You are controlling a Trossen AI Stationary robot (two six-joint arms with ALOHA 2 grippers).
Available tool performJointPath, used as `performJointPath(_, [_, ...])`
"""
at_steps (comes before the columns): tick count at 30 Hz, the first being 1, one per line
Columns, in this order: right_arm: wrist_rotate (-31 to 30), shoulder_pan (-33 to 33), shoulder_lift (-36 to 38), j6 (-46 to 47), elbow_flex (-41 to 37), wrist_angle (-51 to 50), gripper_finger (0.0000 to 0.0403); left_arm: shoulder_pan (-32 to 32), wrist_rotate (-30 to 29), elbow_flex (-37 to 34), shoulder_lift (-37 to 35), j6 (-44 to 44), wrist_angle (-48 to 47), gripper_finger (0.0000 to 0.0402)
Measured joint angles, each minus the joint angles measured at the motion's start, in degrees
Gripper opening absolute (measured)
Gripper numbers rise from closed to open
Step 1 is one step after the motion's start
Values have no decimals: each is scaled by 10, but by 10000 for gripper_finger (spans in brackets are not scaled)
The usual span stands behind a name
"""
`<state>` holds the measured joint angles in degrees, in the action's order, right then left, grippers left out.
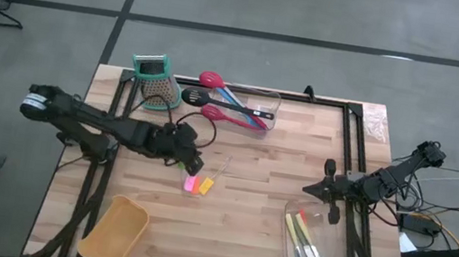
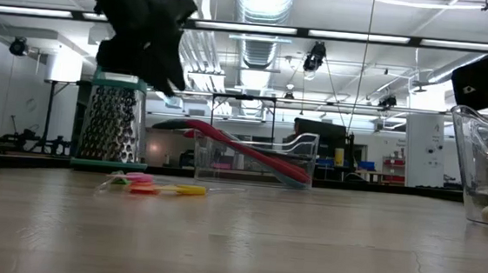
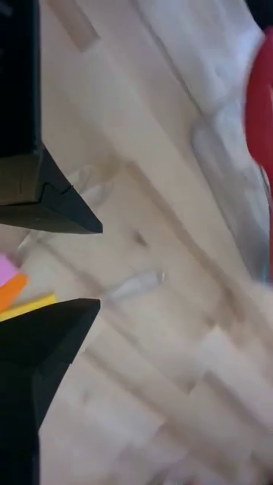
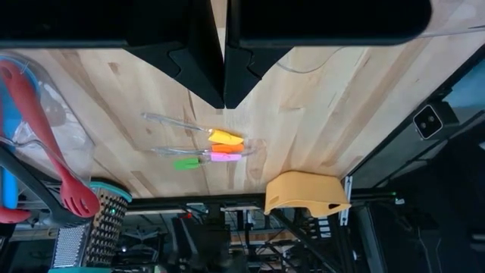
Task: Pick & Place Kitchen Items
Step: Put the pink spatula into the yellow bin
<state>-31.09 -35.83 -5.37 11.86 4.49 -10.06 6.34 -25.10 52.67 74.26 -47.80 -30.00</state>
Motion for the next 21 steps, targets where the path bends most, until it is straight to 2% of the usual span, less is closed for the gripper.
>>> performJointPath(3, [0,0,0,0,0,0,8,0,-23,-30,8,-18,30,156])
performJointPath(9, [0,0,0,0,0,0,8,0,-21,-62,13,-47,49,156])
performJointPath(13, [0,0,0,0,0,0,8,0,-22,-55,10,-44,51,156])
performJointPath(21, [0,0,0,0,0,0,8,0,-65,-41,10,-10,93,156])
